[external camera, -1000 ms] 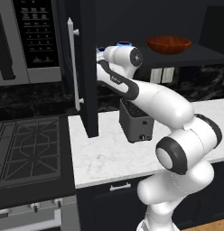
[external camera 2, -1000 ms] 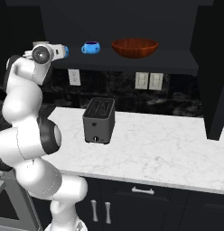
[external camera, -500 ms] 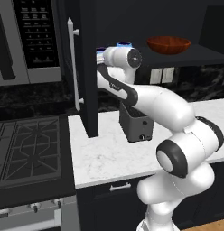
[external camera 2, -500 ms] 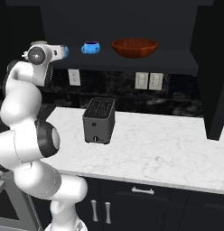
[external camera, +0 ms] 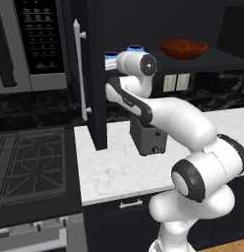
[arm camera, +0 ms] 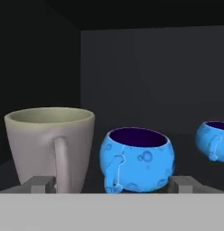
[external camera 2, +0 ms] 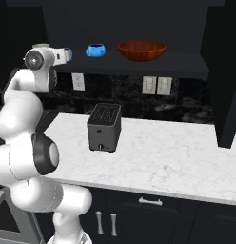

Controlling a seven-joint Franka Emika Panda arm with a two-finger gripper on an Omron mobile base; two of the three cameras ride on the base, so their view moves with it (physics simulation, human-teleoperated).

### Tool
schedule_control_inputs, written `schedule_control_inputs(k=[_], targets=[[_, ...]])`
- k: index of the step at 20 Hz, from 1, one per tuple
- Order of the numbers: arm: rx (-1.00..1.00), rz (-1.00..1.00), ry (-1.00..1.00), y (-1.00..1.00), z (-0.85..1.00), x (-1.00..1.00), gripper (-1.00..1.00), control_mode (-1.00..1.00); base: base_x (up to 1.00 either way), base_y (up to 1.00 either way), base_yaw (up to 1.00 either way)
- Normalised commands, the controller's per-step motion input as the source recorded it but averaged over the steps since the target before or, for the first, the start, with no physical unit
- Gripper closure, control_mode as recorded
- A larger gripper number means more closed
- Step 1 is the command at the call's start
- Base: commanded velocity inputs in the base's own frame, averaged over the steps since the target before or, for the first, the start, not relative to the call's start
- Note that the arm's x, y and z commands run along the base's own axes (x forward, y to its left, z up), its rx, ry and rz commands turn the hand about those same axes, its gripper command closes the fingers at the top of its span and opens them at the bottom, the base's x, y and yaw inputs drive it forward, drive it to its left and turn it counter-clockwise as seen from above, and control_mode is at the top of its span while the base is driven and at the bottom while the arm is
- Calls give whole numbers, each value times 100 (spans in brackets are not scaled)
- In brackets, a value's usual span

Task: Gather all objects into one cabinet and sort the glasses and bowls to opposite sides.

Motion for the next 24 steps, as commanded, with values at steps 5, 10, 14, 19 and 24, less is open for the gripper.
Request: schedule_control_inputs(k=[5, 10, 14, 19, 24], targets=[[0, -15, 0, -43, 23, -49, -100, -100, 0, 0, 0], [0, -18, 0, -41, 26, -36, -100, -100, 0, 0, 0], [0, -17, 0, -66, 23, 0, -100, -100, 0, 0, 0], [0, -16, 11, -68, 3, 0, -100, -100, 0, 0, 0], [3, -8, 12, -65, 0, -3, -100, -100, 0, 0, 0]])
